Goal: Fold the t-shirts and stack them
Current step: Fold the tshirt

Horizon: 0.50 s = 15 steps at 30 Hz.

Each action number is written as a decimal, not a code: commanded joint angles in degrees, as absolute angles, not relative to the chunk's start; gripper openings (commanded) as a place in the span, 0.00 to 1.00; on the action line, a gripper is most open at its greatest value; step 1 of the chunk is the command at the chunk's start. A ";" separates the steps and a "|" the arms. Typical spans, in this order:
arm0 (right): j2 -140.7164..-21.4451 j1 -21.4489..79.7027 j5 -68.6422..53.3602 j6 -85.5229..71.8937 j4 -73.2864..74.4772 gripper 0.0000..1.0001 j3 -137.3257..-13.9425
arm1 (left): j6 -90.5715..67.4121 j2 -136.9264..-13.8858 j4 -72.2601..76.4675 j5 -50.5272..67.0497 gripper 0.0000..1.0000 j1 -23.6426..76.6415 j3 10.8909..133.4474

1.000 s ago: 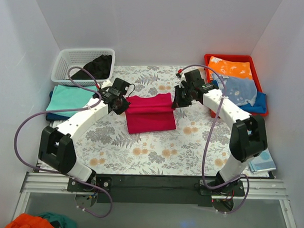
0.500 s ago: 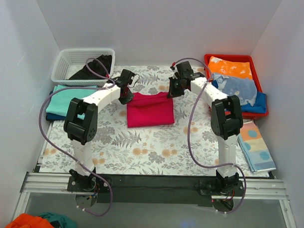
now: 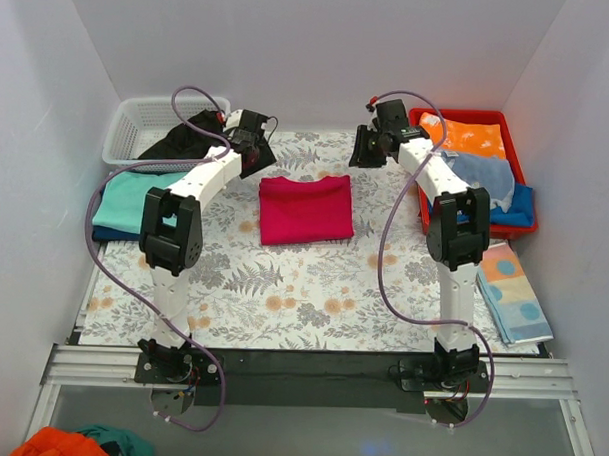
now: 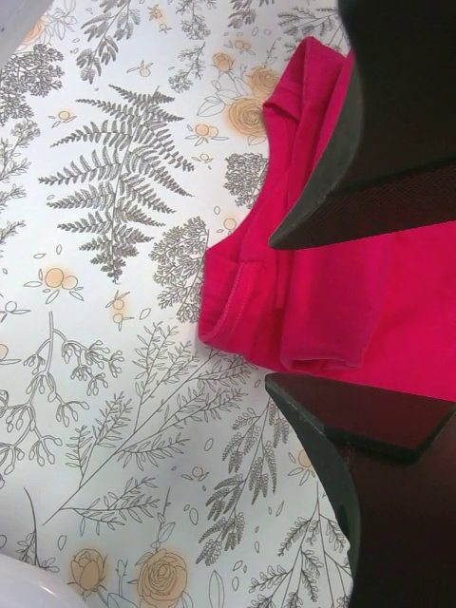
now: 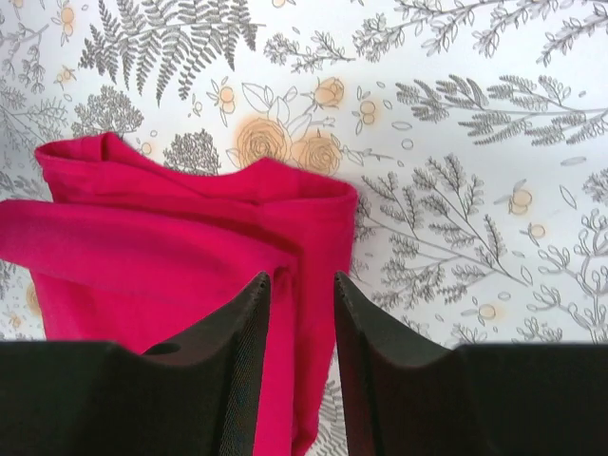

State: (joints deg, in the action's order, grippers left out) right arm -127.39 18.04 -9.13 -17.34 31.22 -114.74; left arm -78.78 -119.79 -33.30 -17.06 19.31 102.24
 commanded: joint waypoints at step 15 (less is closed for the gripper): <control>-117.24 20.92 -15.38 -16.17 29.53 0.38 -96.33 | -81.12 -105.56 -32.17 -15.47 0.53 19.25 85.34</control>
State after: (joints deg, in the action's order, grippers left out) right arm -118.74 19.99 -12.88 -16.47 31.53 -96.20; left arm -79.96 -110.69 -32.12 -14.17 19.33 86.54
